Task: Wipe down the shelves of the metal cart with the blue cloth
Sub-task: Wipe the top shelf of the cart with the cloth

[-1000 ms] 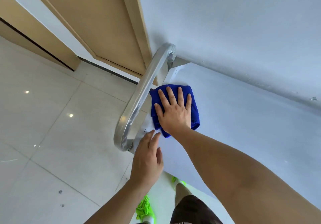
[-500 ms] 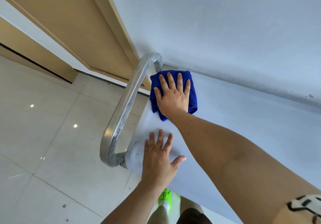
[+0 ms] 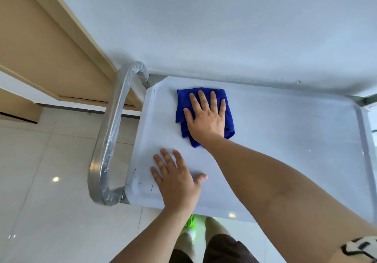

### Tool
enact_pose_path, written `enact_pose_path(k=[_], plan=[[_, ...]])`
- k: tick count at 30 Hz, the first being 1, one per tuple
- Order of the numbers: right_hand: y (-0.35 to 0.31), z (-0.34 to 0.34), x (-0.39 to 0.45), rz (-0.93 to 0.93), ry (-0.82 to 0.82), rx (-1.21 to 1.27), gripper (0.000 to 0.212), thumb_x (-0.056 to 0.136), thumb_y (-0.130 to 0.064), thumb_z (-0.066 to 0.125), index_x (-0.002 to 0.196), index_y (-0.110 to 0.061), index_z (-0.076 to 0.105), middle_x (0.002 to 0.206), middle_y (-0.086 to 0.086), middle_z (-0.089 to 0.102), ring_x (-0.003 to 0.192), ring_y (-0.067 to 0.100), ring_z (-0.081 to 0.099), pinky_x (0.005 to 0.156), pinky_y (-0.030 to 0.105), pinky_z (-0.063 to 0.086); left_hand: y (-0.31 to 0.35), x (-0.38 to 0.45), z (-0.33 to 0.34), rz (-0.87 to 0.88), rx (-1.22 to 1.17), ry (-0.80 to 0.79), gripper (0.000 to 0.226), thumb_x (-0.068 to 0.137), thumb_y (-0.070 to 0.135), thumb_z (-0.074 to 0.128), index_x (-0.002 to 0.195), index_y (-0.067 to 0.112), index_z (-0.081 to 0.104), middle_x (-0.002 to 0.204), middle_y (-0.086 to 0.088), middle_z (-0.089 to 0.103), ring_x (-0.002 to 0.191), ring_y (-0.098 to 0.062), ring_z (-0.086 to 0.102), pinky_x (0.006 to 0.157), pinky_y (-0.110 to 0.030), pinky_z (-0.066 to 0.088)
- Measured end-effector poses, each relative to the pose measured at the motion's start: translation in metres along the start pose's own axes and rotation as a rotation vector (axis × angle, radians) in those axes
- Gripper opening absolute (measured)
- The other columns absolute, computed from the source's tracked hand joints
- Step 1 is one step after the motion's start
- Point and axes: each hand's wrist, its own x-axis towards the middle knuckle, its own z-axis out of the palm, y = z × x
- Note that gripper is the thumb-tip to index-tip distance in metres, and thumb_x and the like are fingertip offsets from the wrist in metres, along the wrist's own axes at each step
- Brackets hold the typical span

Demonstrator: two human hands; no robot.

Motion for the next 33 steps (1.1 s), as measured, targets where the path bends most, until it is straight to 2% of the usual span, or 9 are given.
enact_pose_path(k=[3,8,13,17,19,23,26,29,33], plan=[[0.024,-0.005,-0.008,0.024,-0.001,-0.002,0.065,0.099,-0.064,0.009,0.158,-0.038,0.014,0.168,-0.01,0.011,0.155,0.025,-0.007,0.119,0.05,-0.018,0.018,-0.003,-0.003,0.096,-0.018,0.021,0.08,0.085,0.047,0.063,0.152,0.026,0.024,0.164,-0.01,0.009,0.15,-0.035,0.0,0.119,-0.052,0.008],[0.07,-0.017,-0.014,0.068,0.011,0.004,0.065,0.099,-0.064,0.009,0.158,-0.038,0.013,0.168,-0.009,0.01,0.155,0.024,-0.008,0.12,0.051,-0.017,0.061,-0.007,0.001,0.275,-0.082,0.037,0.069,0.085,0.011,0.059,0.148,0.022,0.036,0.16,-0.007,0.026,0.149,-0.03,0.013,0.121,-0.042,0.015],[0.115,-0.029,-0.016,0.062,0.007,0.01,0.065,0.099,-0.064,0.01,0.159,-0.038,0.014,0.168,-0.009,0.01,0.155,0.025,-0.008,0.12,0.05,-0.018,0.111,-0.012,0.012,0.387,-0.13,0.05,0.057,0.095,0.034,0.053,0.147,0.018,0.038,0.155,-0.006,0.037,0.145,-0.026,0.026,0.12,-0.037,0.019],[0.152,-0.036,-0.018,0.063,0.01,0.024,0.065,0.099,-0.064,0.01,0.158,-0.038,0.015,0.168,-0.009,0.012,0.155,0.025,-0.007,0.12,0.052,-0.016,0.147,-0.022,0.024,0.318,0.086,-0.076,0.104,0.076,0.071,0.06,0.154,0.02,0.013,0.158,-0.02,0.02,0.145,-0.039,0.017,0.117,-0.05,0.021],[0.172,-0.04,-0.021,0.07,0.018,0.025,0.065,0.099,-0.064,0.01,0.158,-0.038,0.015,0.168,-0.009,0.012,0.155,0.024,-0.007,0.12,0.052,-0.016,0.156,-0.024,0.025,0.274,0.179,-0.108,0.12,0.066,0.078,0.062,0.153,0.022,0.002,0.157,-0.024,0.015,0.145,-0.044,0.013,0.115,-0.054,0.02],[0.209,-0.048,-0.027,0.102,0.025,0.033,0.065,0.099,-0.064,0.009,0.159,-0.038,0.015,0.168,-0.009,0.012,0.155,0.025,-0.007,0.12,0.052,-0.016,0.172,-0.023,0.022,0.214,0.28,-0.168,0.114,0.069,0.072,0.065,0.152,0.02,0.007,0.153,-0.025,0.017,0.142,-0.047,0.013,0.113,-0.054,0.025],[0.235,-0.055,-0.034,0.134,0.035,0.04,0.065,0.1,-0.063,0.011,0.159,-0.038,0.016,0.168,-0.009,0.012,0.155,0.025,-0.006,0.12,0.051,-0.017,0.198,-0.023,0.019,0.157,0.33,-0.167,0.108,0.068,0.053,0.078,0.148,0.013,0.018,0.15,-0.021,0.021,0.141,-0.041,0.018,0.112,-0.052,0.028],[0.26,-0.061,-0.04,0.159,0.052,0.041,0.064,0.1,-0.063,0.012,0.158,-0.037,0.017,0.168,-0.008,0.013,0.155,0.025,-0.005,0.12,0.051,-0.016,0.226,-0.025,0.023,0.33,0.368,-0.102,0.105,0.072,0.03,0.081,0.15,0.021,0.012,0.158,-0.016,0.006,0.146,-0.039,0.01,0.115,-0.054,0.024],[0.288,-0.07,-0.044,0.181,0.056,0.038,0.064,0.1,-0.063,0.012,0.158,-0.037,0.017,0.168,-0.008,0.015,0.155,0.025,-0.004,0.12,0.05,-0.016,0.271,-0.038,0.039,0.422,0.316,-0.204,0.122,0.068,0.047,0.083,0.153,0.021,-0.001,0.162,-0.015,0.002,0.147,-0.043,0.007,0.114,-0.056,0.025]])
